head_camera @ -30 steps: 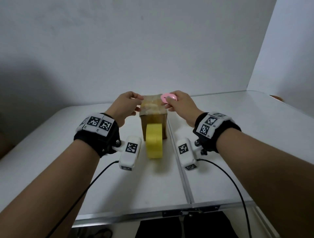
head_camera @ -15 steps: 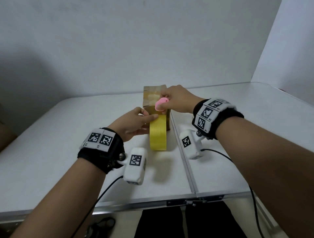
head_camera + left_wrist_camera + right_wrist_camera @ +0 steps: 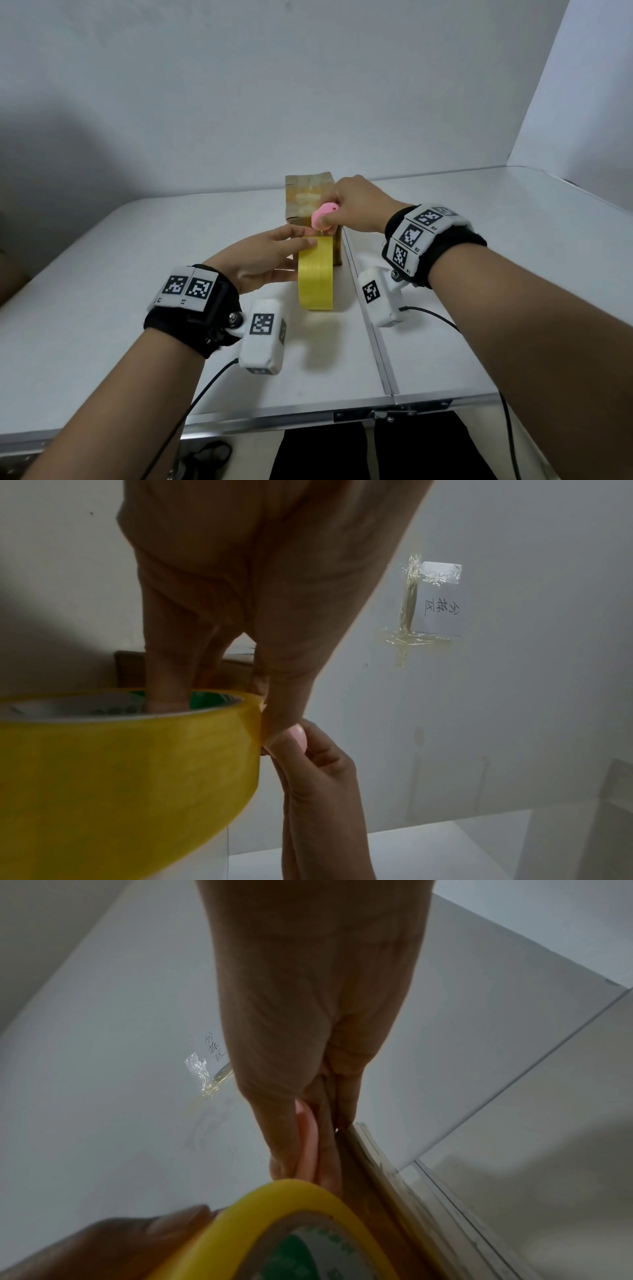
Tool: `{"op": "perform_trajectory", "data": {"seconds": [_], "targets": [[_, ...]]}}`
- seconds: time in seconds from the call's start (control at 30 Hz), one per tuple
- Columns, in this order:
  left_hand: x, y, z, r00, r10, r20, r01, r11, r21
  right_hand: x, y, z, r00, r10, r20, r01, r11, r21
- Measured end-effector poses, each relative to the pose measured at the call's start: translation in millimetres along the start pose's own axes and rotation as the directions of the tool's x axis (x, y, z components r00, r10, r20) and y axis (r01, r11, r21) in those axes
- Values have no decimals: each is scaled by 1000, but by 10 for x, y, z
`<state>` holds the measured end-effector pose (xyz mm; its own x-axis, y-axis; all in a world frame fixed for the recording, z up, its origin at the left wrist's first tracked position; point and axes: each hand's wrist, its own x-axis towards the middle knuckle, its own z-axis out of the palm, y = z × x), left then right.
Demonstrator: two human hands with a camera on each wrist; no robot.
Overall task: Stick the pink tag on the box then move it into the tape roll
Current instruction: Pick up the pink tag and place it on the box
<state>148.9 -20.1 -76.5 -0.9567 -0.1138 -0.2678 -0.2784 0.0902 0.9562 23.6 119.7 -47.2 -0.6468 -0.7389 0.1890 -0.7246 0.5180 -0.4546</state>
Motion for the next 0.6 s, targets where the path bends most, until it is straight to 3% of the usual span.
{"op": "perform_trajectory", "data": {"seconds": [0.6], "targets": [[65, -67, 15, 999, 33, -23, -33, 999, 0, 55, -53, 20, 998, 2, 60, 3, 997, -74]]}}
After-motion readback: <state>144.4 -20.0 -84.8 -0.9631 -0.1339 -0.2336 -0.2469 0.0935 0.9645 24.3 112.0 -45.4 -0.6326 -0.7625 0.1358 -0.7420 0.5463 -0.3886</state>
